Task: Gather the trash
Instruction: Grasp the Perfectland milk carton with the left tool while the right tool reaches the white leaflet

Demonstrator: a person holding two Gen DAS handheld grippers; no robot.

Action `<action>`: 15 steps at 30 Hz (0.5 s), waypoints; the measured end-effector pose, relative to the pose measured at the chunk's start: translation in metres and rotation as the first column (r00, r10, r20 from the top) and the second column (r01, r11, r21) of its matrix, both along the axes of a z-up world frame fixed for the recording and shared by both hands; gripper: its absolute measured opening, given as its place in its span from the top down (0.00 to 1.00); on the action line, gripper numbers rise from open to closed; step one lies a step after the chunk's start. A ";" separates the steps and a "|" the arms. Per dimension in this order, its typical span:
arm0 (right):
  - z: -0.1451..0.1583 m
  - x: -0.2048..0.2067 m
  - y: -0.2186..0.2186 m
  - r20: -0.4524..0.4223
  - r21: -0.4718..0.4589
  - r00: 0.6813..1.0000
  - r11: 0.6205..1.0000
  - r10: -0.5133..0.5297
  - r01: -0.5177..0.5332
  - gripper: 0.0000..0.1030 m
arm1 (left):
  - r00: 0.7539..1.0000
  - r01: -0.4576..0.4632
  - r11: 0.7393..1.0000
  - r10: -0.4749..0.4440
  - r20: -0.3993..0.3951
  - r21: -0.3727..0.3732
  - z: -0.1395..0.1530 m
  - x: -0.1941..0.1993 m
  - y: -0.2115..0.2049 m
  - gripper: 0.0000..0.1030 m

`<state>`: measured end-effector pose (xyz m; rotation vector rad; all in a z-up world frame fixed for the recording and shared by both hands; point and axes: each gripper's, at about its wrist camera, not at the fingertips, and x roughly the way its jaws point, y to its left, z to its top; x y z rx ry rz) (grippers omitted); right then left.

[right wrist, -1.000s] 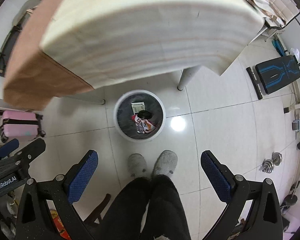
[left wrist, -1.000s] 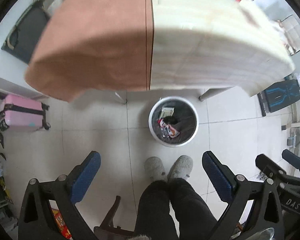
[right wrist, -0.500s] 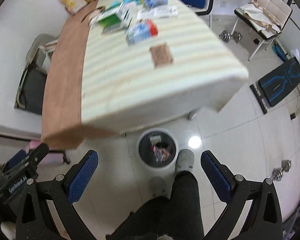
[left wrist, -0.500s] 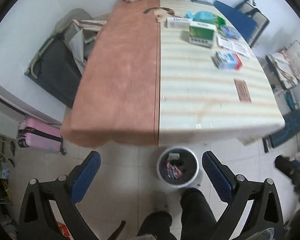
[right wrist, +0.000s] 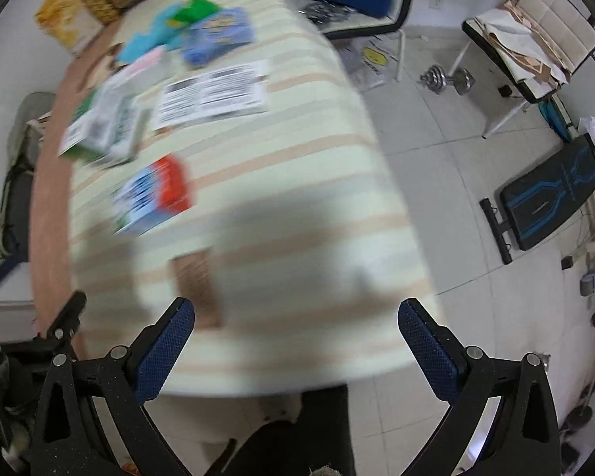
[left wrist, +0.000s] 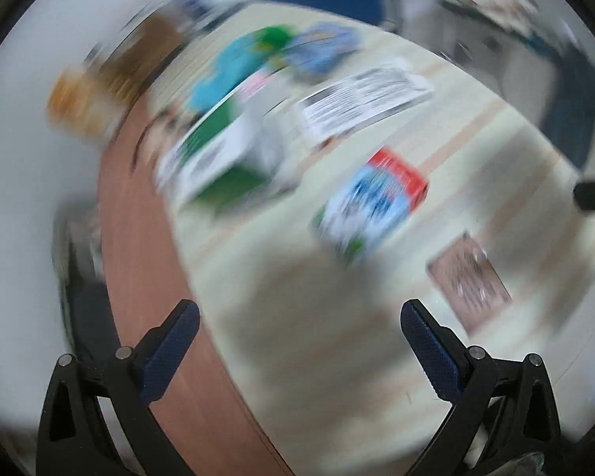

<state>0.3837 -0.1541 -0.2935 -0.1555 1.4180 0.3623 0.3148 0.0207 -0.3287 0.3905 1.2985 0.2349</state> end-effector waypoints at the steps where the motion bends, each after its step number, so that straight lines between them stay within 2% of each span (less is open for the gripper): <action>1: -0.007 0.013 -0.006 -0.008 -0.014 1.000 1.000 -0.007 0.007 0.00 | 0.999 0.043 0.999 -0.042 -0.011 0.023 -0.005 0.010 -0.005 0.00; 4: -0.021 0.039 -0.020 -0.035 -0.023 0.999 0.999 -0.029 0.029 0.00 | 0.982 0.169 0.985 -0.168 -0.082 0.014 -0.025 0.042 -0.018 0.00; 7: -0.032 0.056 -0.030 -0.065 -0.021 0.997 0.999 -0.045 0.044 0.00 | 0.966 0.214 0.976 -0.217 -0.140 -0.032 -0.041 0.062 -0.022 0.00; 8: -0.036 0.062 -0.033 -0.075 -0.022 0.996 0.999 -0.047 0.045 0.00 | 0.961 0.222 0.973 -0.228 -0.154 -0.054 -0.046 0.068 -0.023 0.09; 9: -0.038 0.066 -0.035 -0.082 -0.022 0.996 0.999 -0.047 0.046 0.00 | 0.958 0.224 0.972 -0.234 -0.166 -0.073 -0.049 0.070 -0.023 0.34; 10: -0.039 0.071 -0.036 -0.089 -0.021 0.995 0.999 -0.047 0.046 0.00 | 0.954 0.216 0.970 -0.234 -0.187 -0.111 -0.053 0.076 -0.023 0.49; 13: -0.040 0.079 -0.038 -0.095 -0.016 0.995 0.999 -0.036 0.035 0.00 | 0.964 0.168 0.973 -0.196 -0.181 -0.161 -0.051 0.078 -0.018 0.48; 15: -0.038 0.083 -0.036 -0.097 -0.009 0.995 1.000 -0.021 0.021 0.00 | 0.979 0.067 0.976 -0.104 -0.176 -0.206 -0.047 0.072 -0.006 0.49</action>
